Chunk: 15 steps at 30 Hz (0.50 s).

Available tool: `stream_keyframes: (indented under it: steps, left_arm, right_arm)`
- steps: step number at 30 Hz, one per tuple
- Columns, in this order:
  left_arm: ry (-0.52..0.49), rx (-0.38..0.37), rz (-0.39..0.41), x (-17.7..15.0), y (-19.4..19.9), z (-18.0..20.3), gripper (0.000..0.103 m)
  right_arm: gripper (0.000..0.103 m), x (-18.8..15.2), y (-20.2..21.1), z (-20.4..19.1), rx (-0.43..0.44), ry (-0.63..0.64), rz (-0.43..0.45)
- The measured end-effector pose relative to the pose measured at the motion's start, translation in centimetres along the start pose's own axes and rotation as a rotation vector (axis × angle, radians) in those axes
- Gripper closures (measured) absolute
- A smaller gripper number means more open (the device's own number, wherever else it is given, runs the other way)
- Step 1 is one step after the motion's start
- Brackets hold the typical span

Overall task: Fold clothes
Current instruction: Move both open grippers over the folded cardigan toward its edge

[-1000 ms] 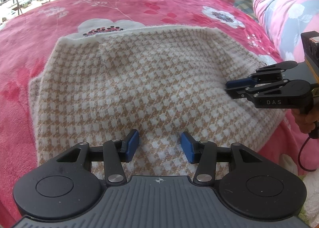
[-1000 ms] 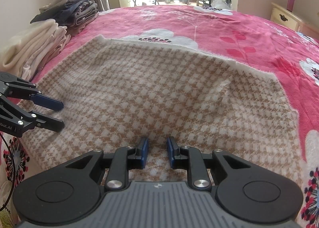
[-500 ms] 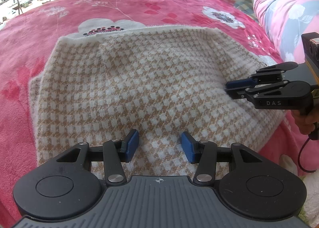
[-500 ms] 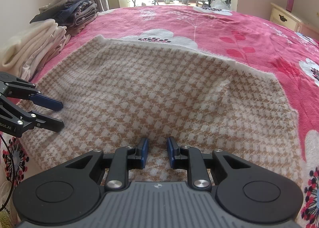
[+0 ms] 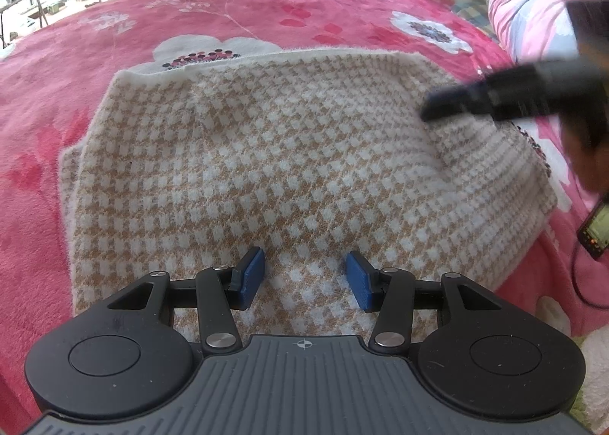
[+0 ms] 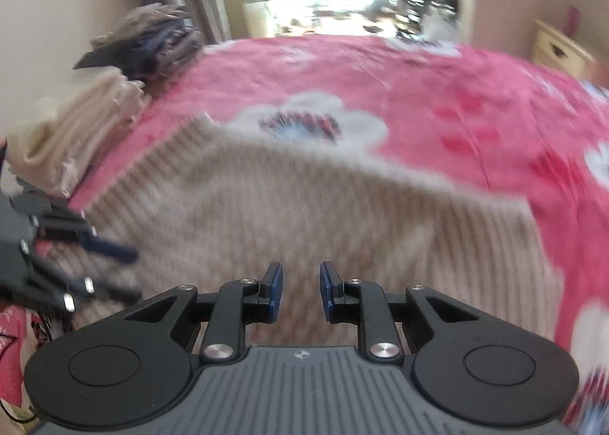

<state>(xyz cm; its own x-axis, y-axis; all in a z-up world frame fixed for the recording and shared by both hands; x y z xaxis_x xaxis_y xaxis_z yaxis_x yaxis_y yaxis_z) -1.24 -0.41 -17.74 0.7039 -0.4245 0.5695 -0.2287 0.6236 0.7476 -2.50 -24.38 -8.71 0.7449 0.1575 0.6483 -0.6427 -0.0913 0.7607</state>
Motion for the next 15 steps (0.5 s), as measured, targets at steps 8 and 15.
stream_keyframes:
  steps: [8, 15]
  left_arm:
    - [-0.184, -0.015, 0.125, 3.6, 2.7, 1.7, 0.05]
    - [-0.138, 0.157, 0.079, 9.7, -2.9, -1.8, 0.049]
  right_arm:
    - [0.081, 6.4, -7.4, -0.6, -0.033, 0.097, -0.076]
    - [0.081, 6.6, -8.9, 0.9, -0.037, -0.07, -0.065]
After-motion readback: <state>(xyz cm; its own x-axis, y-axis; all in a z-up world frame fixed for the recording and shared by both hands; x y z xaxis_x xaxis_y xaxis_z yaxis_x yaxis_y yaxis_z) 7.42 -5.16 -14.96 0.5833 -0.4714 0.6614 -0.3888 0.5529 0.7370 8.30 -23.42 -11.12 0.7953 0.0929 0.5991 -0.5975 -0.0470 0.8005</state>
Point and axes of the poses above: each gripper's, at about its wrist camera, not at the fingertips, and y roughly against the way its jaws point, z to its right, x to its top, the point moved 2 cm from there along -y, roughly the way its jaws point, and after that the axes turned 12 degrees about -x, right-handed, at the moved point
